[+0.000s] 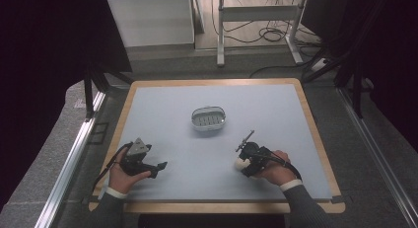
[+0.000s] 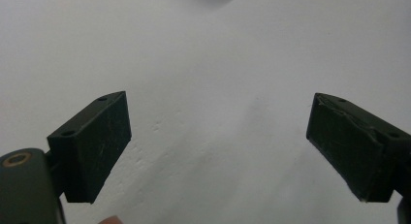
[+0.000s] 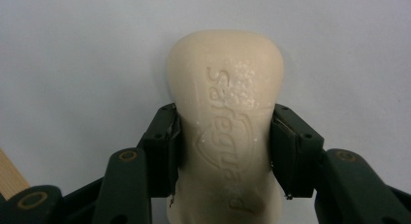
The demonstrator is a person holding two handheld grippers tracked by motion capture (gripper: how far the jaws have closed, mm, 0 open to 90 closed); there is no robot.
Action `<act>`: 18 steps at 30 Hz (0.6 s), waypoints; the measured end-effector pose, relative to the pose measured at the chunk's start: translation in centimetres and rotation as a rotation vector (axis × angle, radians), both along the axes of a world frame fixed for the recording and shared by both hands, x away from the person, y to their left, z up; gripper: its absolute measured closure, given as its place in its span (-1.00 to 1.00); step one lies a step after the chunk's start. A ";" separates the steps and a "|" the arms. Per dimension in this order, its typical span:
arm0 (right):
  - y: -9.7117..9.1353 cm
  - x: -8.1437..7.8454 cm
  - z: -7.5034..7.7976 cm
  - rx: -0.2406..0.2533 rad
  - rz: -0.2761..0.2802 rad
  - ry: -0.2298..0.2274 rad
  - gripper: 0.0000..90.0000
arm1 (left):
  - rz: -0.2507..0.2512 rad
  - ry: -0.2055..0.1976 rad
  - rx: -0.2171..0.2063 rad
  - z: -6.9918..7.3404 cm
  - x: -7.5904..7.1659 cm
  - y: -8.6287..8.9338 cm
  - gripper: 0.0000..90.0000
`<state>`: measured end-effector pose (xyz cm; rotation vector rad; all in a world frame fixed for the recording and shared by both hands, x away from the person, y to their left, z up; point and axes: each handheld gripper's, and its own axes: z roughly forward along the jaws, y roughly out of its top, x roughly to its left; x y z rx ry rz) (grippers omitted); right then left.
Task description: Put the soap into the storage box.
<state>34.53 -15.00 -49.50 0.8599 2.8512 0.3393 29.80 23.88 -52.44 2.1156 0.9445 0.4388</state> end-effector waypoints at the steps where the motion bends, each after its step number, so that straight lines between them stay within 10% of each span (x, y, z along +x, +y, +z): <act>1: 0.0 0.1 0.1 -0.004 0.001 0.012 0.10 | -0.001 0.000 0.000 0.0 0.0 0.0 -0.79; 18: -0.9 0.8 2.1 0.022 -0.010 -0.017 0.11 | -0.002 -0.001 0.004 0.0 0.0 0.1 -0.79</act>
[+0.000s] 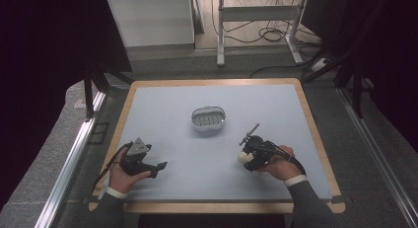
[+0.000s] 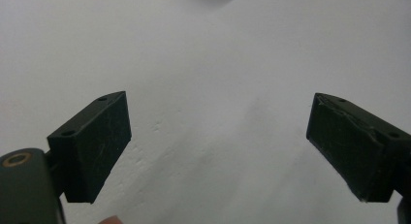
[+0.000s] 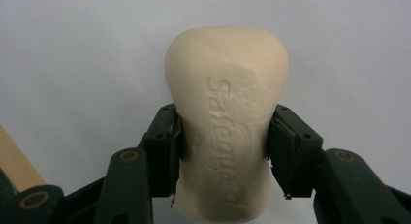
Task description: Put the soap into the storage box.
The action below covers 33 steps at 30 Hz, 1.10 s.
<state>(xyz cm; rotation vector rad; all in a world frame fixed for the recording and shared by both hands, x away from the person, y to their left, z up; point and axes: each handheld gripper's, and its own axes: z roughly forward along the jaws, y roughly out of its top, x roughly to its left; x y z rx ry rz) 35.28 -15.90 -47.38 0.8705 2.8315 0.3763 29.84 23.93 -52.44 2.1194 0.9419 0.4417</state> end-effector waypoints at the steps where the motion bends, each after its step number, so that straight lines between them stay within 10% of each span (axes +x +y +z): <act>1: -0.1 0.0 0.0 0.002 -0.003 0.003 0.11 | 0.000 0.000 0.000 0.0 0.0 0.0 -0.79; 33: 1.7 4.6 5.4 0.051 0.036 -0.082 0.11 | 0.002 0.008 0.000 -0.2 0.2 0.4 -0.79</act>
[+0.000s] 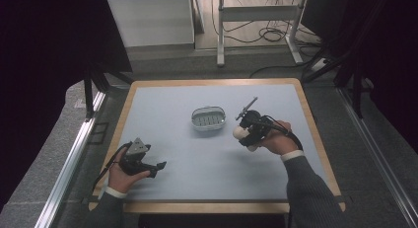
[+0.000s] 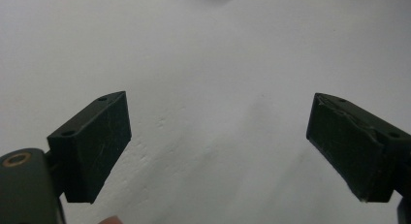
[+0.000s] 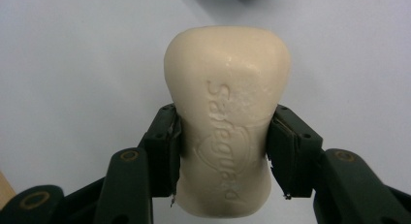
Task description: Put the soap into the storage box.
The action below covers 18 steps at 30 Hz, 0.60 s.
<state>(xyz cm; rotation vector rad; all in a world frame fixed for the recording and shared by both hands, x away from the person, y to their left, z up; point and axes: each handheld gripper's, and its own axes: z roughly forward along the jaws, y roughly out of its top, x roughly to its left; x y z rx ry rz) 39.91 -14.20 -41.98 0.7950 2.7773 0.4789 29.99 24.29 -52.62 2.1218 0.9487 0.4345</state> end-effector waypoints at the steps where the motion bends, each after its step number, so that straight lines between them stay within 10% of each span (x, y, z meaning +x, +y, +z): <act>1: 0.1 0.2 0.0 -0.001 -0.003 0.000 0.11 | 0.001 0.001 -0.004 0.0 0.0 0.0 -0.79; 18: 1.7 2.7 1.1 0.007 0.020 -0.015 0.12 | 0.004 -0.005 -0.001 0.1 -0.1 0.3 -0.79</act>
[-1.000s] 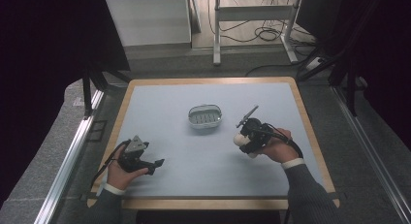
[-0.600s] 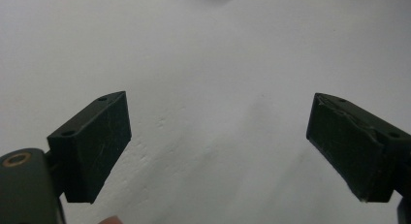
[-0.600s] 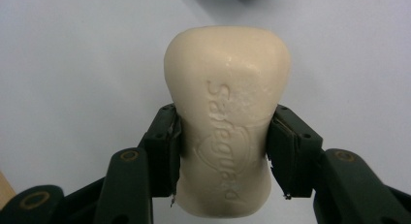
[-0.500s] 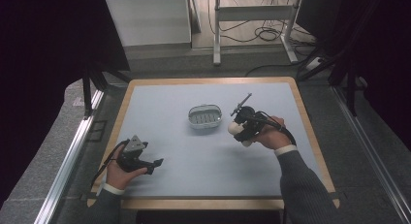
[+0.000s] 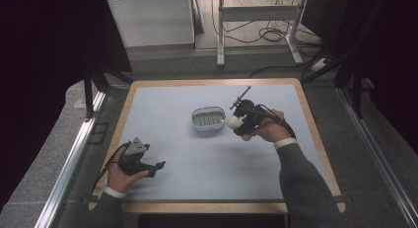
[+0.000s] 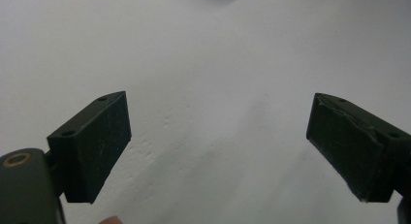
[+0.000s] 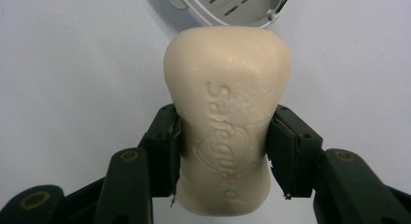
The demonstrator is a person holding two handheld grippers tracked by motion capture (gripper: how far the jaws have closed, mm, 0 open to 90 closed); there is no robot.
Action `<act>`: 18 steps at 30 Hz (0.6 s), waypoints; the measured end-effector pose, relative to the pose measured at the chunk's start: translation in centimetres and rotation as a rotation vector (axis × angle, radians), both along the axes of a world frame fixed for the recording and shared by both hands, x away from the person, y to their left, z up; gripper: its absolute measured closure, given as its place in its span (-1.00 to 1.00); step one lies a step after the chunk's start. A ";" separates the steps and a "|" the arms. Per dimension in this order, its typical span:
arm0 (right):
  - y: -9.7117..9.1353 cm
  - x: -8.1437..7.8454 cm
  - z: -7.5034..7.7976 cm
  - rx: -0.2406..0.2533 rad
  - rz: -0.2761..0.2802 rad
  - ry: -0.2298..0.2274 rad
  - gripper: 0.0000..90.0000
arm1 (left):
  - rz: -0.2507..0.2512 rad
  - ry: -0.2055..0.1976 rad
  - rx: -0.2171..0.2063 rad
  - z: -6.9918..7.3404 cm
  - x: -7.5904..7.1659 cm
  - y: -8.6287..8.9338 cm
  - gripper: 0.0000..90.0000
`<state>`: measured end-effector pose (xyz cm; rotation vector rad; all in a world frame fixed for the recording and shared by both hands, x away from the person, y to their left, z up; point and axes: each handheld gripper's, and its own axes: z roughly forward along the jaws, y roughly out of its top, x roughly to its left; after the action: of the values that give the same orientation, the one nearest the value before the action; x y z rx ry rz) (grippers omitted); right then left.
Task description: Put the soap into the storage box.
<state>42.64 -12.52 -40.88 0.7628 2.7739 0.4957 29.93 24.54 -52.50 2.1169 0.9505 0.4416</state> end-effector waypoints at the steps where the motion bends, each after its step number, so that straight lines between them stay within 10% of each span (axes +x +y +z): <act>1: 0.1 0.1 0.0 0.000 0.000 0.001 0.12 | 0.000 0.000 0.000 0.0 0.0 0.0 -0.79; 18: 1.7 2.7 0.3 0.007 0.029 -0.012 0.11 | -0.001 0.002 0.002 0.0 0.0 0.0 -0.79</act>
<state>45.39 -10.80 -40.62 0.7200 2.7768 0.5139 29.95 24.50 -52.53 2.1203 0.9502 0.4395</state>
